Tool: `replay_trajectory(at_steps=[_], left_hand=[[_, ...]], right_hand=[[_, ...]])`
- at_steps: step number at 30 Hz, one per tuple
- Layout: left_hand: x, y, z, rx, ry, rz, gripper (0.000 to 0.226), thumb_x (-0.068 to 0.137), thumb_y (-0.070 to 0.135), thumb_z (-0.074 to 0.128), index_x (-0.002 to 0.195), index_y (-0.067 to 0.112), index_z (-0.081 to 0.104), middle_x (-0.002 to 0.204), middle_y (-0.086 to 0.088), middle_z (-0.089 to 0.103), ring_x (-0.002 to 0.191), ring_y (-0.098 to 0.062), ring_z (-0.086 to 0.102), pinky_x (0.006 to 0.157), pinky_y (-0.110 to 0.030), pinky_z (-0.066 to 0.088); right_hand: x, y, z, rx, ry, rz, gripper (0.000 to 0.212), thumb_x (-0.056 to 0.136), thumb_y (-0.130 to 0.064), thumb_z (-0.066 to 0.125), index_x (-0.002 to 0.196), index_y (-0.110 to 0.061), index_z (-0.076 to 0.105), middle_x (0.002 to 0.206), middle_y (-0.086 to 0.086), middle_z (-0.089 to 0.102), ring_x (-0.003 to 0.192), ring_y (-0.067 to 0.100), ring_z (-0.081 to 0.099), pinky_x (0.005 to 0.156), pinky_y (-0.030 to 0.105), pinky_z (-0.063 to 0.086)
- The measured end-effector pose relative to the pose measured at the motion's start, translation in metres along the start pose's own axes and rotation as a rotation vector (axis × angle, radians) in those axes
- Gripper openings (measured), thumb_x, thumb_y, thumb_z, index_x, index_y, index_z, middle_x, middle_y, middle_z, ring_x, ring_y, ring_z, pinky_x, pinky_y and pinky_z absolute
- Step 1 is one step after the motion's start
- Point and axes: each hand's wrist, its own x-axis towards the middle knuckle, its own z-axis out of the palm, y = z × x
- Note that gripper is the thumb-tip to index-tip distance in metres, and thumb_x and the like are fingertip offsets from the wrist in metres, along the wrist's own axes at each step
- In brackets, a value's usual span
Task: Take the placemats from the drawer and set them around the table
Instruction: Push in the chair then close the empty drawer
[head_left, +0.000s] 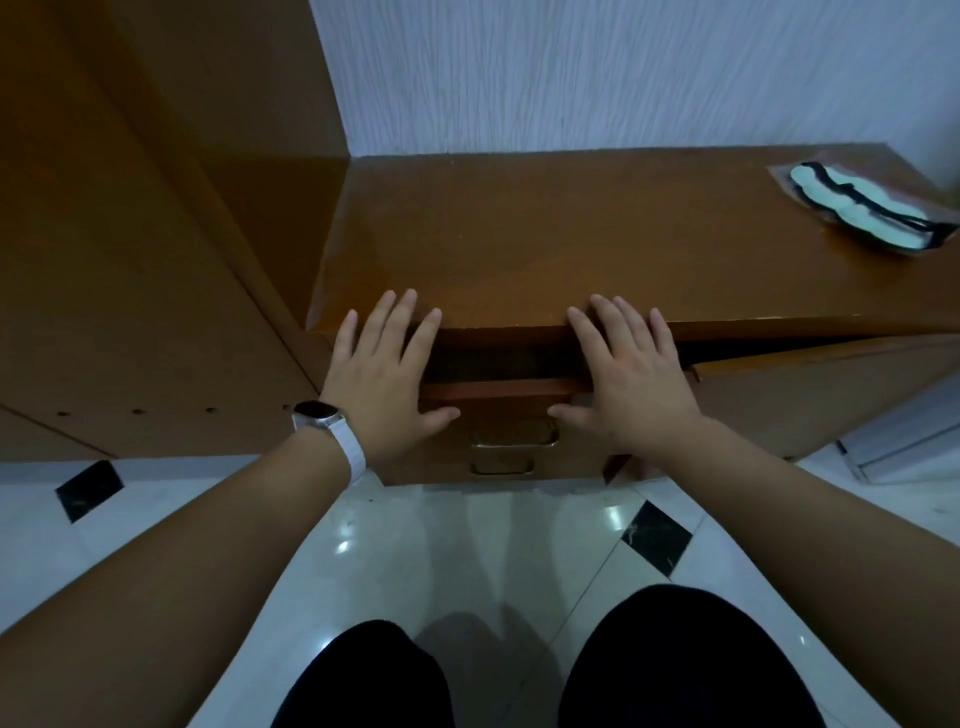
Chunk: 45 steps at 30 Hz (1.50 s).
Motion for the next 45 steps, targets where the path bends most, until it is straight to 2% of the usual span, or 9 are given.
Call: replay_trajectory(at_steps=[3,6,11,15,25,32,36,39,45], left_hand=[[0.006,-0.001,0.003,-0.005,-0.011,-0.012,0.105,0.075,0.078,0.051,0.154,0.022,0.013,0.162,-0.009,0.014,0.149,-0.027,0.009,0.119,-0.05,0.008],[0.01,-0.004,0.007,0.0,0.027,-0.015,0.102,0.073,0.077,0.055,0.152,0.02,0.023,0.158,-0.01,0.026,0.146,-0.028,0.019,0.116,-0.052,0.015],[0.018,-0.003,0.014,-0.01,0.103,-0.03,0.09,0.073,0.066,0.066,0.144,0.018,0.039,0.149,-0.013,0.041,0.139,-0.032,0.034,0.111,-0.055,0.024],[0.022,0.0,0.022,-0.021,0.172,-0.06,0.082,0.072,0.057,0.072,0.138,0.016,0.046,0.141,-0.015,0.048,0.132,-0.035,0.041,0.106,-0.057,0.028],[0.026,0.004,0.029,-0.021,0.247,-0.081,0.069,0.075,0.049,0.072,0.132,0.015,0.05,0.135,-0.015,0.052,0.127,-0.036,0.044,0.102,-0.058,0.03],[0.025,0.009,0.022,-0.036,0.201,-0.11,0.069,0.072,0.042,0.076,0.131,0.014,0.051,0.135,-0.016,0.052,0.127,-0.037,0.044,0.104,-0.06,0.03],[0.02,0.008,0.013,-0.088,0.176,-0.083,0.068,0.078,0.043,0.071,0.136,0.015,0.049,0.139,-0.015,0.051,0.131,-0.035,0.043,0.107,-0.057,0.03],[0.013,0.008,0.007,-0.116,0.18,-0.032,0.065,0.083,0.041,0.067,0.139,0.015,0.047,0.14,-0.012,0.051,0.131,-0.032,0.045,0.108,-0.053,0.031],[-0.004,0.008,-0.013,-0.151,0.17,0.036,0.052,0.085,0.039,0.056,0.132,0.018,0.054,0.138,-0.009,0.053,0.131,-0.03,0.045,0.108,-0.05,0.032]], right_hand=[[0.007,0.003,0.002,-0.025,0.008,-0.006,0.107,0.075,-0.077,0.056,0.155,-0.023,0.01,0.162,0.009,0.018,0.15,0.029,0.01,0.121,0.053,0.005],[0.013,0.005,0.003,-0.04,0.023,-0.004,0.106,0.073,-0.077,0.058,0.154,-0.023,0.016,0.16,0.009,0.023,0.149,0.03,0.015,0.12,0.054,0.009],[0.02,0.002,0.01,-0.045,0.111,0.019,0.096,0.072,-0.07,0.066,0.148,-0.021,0.032,0.15,0.013,0.038,0.141,0.035,0.031,0.115,0.058,0.021],[0.026,-0.002,0.016,-0.051,0.164,0.051,0.089,0.074,-0.065,0.067,0.145,-0.021,0.037,0.147,0.013,0.042,0.137,0.036,0.034,0.111,0.059,0.023],[0.031,-0.005,0.024,-0.073,0.179,0.098,0.08,0.08,-0.062,0.064,0.144,-0.022,0.037,0.147,0.012,0.041,0.137,0.035,0.032,0.111,0.06,0.021],[0.03,-0.008,0.021,-0.074,0.158,0.109,0.08,0.081,-0.059,0.065,0.146,-0.021,0.037,0.149,0.013,0.04,0.138,0.036,0.032,0.112,0.061,0.02],[0.026,-0.008,0.015,-0.064,0.152,0.083,0.079,0.081,-0.054,0.067,0.146,-0.02,0.038,0.148,0.014,0.042,0.138,0.037,0.035,0.112,0.061,0.023],[0.023,-0.006,0.005,-0.032,0.119,0.064,0.075,0.086,-0.055,0.061,0.148,-0.021,0.036,0.151,0.012,0.04,0.141,0.034,0.033,0.114,0.057,0.023],[0.012,-0.008,-0.011,0.054,0.105,-0.046,0.059,0.093,-0.051,0.052,0.144,-0.023,0.043,0.149,0.008,0.044,0.14,0.028,0.036,0.115,0.049,0.027]])
